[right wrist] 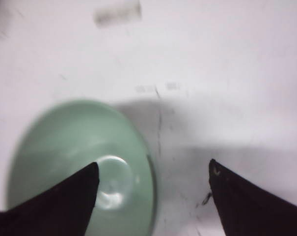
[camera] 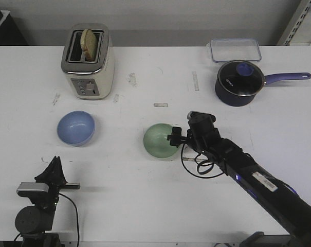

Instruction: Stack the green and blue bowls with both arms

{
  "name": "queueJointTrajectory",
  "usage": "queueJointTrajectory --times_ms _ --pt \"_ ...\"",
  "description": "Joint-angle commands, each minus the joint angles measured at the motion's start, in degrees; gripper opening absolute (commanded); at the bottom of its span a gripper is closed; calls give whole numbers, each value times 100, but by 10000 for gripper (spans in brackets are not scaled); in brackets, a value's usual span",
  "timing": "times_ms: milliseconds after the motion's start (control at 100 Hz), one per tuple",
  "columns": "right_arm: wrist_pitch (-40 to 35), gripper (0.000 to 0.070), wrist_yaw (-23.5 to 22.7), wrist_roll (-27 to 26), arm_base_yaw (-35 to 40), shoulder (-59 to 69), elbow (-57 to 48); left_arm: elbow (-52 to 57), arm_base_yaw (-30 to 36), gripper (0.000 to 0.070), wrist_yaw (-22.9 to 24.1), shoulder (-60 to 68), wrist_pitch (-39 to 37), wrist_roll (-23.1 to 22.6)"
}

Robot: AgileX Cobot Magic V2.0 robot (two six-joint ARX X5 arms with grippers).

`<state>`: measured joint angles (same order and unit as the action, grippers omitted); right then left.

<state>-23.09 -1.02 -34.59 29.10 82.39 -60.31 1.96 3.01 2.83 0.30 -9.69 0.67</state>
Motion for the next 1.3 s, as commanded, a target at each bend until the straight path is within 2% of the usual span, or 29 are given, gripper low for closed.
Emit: queueJointTrajectory --times_ms 0,110,210,330,460,480,640,790,1000,1290 --pt "74 501 96 909 -31 -160 -79 -127 0 1 -2 -11 -68 -63" --pt "79 491 192 1982 -249 -518 -50 -127 0 1 -2 -11 -68 -63" --pt "90 431 260 2855 -490 -817 37 -127 0 1 -2 -11 -68 -63" --pt "385 278 258 3552 -828 -1228 387 -127 0 1 -2 -11 -68 -63" --pt "1058 23 254 3746 -1217 -1840 1067 -127 0 1 -2 -11 -68 -63" --pt "1176 1 249 3746 -1279 -1943 1185 -127 0 1 -2 -11 -68 -63" --pt "2050 2 247 3740 -1816 -2824 2138 -127 0 1 -2 -11 -68 -63" --pt "2490 2 247 3554 -2308 -3676 2942 -127 0 1 -2 -11 -68 -63" --pt "2490 2 251 3154 -2796 -4889 3792 -127 0 1 -2 -11 -68 -63" --pt "2308 2 247 3117 -2879 -6258 4039 -127 0 1 -2 -11 -68 -63"
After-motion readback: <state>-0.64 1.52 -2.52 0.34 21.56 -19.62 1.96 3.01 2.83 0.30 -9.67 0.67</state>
